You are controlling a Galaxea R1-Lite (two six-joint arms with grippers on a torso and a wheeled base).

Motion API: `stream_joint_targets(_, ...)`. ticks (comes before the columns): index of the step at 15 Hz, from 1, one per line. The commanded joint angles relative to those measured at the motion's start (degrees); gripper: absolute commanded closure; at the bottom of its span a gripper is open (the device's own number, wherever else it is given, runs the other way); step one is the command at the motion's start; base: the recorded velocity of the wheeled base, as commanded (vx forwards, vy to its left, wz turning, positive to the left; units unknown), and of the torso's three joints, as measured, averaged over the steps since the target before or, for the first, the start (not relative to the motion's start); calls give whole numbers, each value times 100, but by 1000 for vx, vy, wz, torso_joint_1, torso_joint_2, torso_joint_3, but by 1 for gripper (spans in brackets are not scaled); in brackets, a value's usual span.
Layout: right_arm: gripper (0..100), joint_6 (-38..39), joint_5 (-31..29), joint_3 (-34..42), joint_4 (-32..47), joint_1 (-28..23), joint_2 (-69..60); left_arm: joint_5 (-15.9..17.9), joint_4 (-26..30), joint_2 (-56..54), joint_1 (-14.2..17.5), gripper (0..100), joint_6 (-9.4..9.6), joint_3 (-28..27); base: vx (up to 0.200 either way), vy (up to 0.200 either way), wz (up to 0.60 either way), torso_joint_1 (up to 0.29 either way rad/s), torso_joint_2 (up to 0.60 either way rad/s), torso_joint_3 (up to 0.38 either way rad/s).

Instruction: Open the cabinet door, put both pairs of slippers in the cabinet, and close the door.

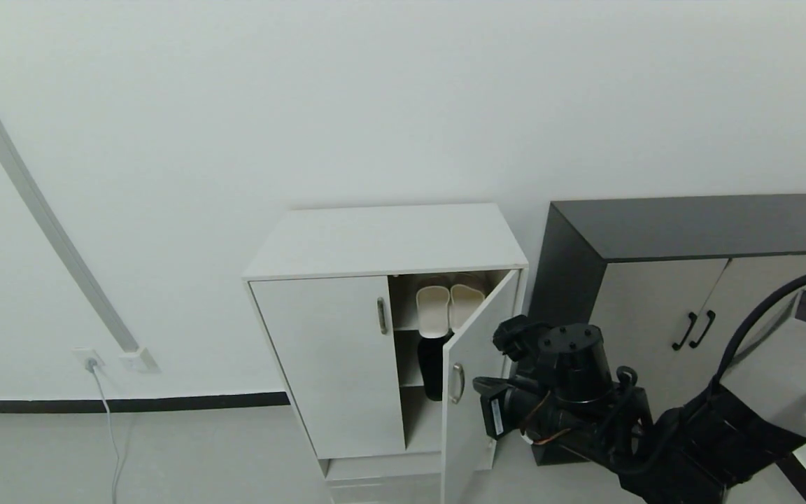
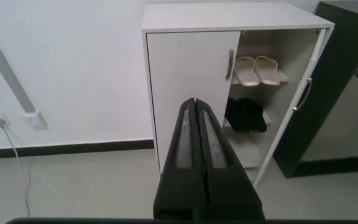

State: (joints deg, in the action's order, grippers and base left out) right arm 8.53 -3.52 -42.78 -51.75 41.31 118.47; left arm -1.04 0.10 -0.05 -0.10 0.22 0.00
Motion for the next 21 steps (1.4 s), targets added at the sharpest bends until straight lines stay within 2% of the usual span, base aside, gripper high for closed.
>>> stream_joint_targets(1,100,-1,1,6,7,-27,98,-2,-1,5,1,100,4,0,200,0,0,17,2,-2)
stream_joint_targets(4,100,-1,1,6,7,-27,133,-11,-1,5,1,100,-4,0,200,0,0,9,1,2)
stream_joint_targets(10,100,8,10,-47,-11,-27,326,-11,-1,5,1,100,-13,0,0,0,0,0,0,0)
stream_joint_targets(12,100,8,1,-90,-283,-53,607,-19,-1,5,1,100,-13,0,0,0,0,0,0,0)
stream_joint_targets(16,100,8,-17,-460,-468,-124,1012,-19,-1,5,1,100,4,0,0,0,0,0,0,0)
stream_joint_targets(21,100,-1,-61,-1303,-450,-308,1486,-28,-1,5,1,100,-13,0,0,0,0,0,0,0)
